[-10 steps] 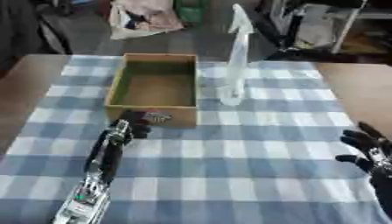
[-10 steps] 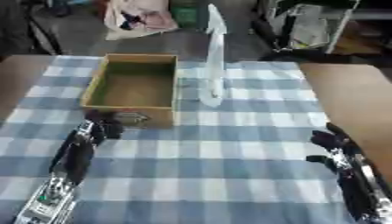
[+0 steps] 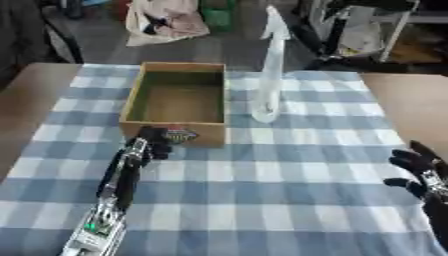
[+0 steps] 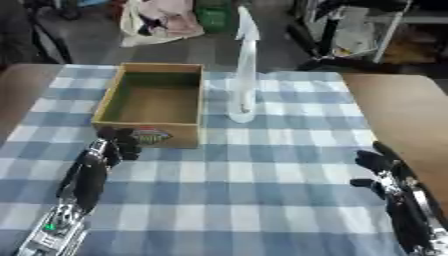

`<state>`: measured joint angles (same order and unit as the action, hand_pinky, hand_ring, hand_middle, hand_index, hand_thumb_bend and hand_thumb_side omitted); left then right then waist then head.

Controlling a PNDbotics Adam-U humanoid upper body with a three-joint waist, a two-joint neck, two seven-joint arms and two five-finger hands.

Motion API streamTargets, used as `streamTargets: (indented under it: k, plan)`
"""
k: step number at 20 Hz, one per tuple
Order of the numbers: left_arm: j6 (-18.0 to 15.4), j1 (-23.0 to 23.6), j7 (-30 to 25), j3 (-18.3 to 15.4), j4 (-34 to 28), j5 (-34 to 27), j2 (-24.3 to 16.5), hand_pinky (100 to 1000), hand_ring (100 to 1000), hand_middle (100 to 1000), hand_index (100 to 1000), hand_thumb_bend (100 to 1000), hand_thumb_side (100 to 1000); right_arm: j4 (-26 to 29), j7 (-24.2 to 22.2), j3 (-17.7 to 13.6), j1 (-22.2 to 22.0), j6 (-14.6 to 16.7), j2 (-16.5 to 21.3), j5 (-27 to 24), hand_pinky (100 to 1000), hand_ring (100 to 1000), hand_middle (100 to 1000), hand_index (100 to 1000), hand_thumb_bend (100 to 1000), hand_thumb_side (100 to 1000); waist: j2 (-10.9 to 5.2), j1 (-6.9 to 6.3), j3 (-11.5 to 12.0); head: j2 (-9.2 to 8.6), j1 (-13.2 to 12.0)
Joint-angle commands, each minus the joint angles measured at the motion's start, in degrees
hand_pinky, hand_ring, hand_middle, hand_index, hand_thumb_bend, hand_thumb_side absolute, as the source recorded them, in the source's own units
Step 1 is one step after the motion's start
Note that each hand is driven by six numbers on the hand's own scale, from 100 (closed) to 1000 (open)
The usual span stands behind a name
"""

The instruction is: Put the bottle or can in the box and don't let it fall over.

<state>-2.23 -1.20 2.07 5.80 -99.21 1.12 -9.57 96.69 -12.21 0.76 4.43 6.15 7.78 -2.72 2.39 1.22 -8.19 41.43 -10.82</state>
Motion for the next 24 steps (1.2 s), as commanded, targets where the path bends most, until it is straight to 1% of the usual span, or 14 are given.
streamTargets:
  k: [1,4,6,10,13,14,15,20,24]
  plan:
    - [-0.1,-0.5,0.1,0.1,-1.0,-0.1,-0.5,703,661,629,804,215,1000,0.9,0.1,0.0,0.2,0.1,0.8,0.1,669,882,818,978,100,731,-0.69,0.03,-0.1,-0.70,-0.1]
    - [-0.1,-0.5,0.1,0.1,-1.1,-0.2,-0.5,703,661,629,804,215,1000,0.9,0.1,0.2,0.8,0.3,1.4,0.2,670,884,820,981,100,724,-0.77,0.06,-0.1,-0.66,-0.2]
    - [-0.1,-0.5,0.1,0.2,-1.1,-0.2,-0.5,703,661,629,804,216,1000,1.1,-0.1,0.6,2.5,0.8,3.3,-0.2,672,886,822,983,100,707,-0.90,0.11,0.0,-0.42,-0.2]
    - [-0.1,-0.3,0.0,0.3,-1.1,-0.2,-0.6,703,662,629,804,216,1000,0.1,1.4,1.0,9.0,1.6,8.3,-2.8,673,896,834,987,100,684,-1.25,0.24,0.3,-0.77,0.3]
    - [-0.1,-0.3,-0.2,0.5,-1.1,-0.2,-0.6,703,662,629,804,216,1000,-2.0,2.2,1.8,14.0,1.8,10.5,-4.8,674,899,838,990,100,671,-1.22,0.29,0.7,-0.74,0.7]
    - [-0.1,-0.2,-0.3,0.5,-1.1,-0.2,-0.6,703,662,629,804,216,1000,-3.1,2.4,2.1,15.6,1.7,11.0,-5.3,673,899,836,989,100,707,-1.18,0.26,0.8,-0.62,1.0]
    - [-0.2,-0.2,-0.4,0.6,-1.1,-0.2,-0.5,703,662,629,804,215,1000,-4.3,2.4,2.5,17.4,1.7,11.5,-5.5,673,899,838,989,100,670,-1.16,0.23,1.1,-0.54,1.4]
    - [-0.4,-0.7,-0.6,1.1,-1.1,-0.6,-0.1,702,661,627,802,215,1000,-13.7,2.1,4.0,26.4,2.0,12.8,-4.5,668,903,842,991,100,674,-0.88,-0.15,3.3,-1.19,4.9]
    - [-0.6,-1.7,-1.3,1.9,-1.3,-1.2,0.5,702,660,627,802,216,1000,-22.3,2.5,4.0,33.0,3.0,13.2,-2.2,666,905,843,992,100,679,-0.12,-0.95,6.0,-1.71,7.3]
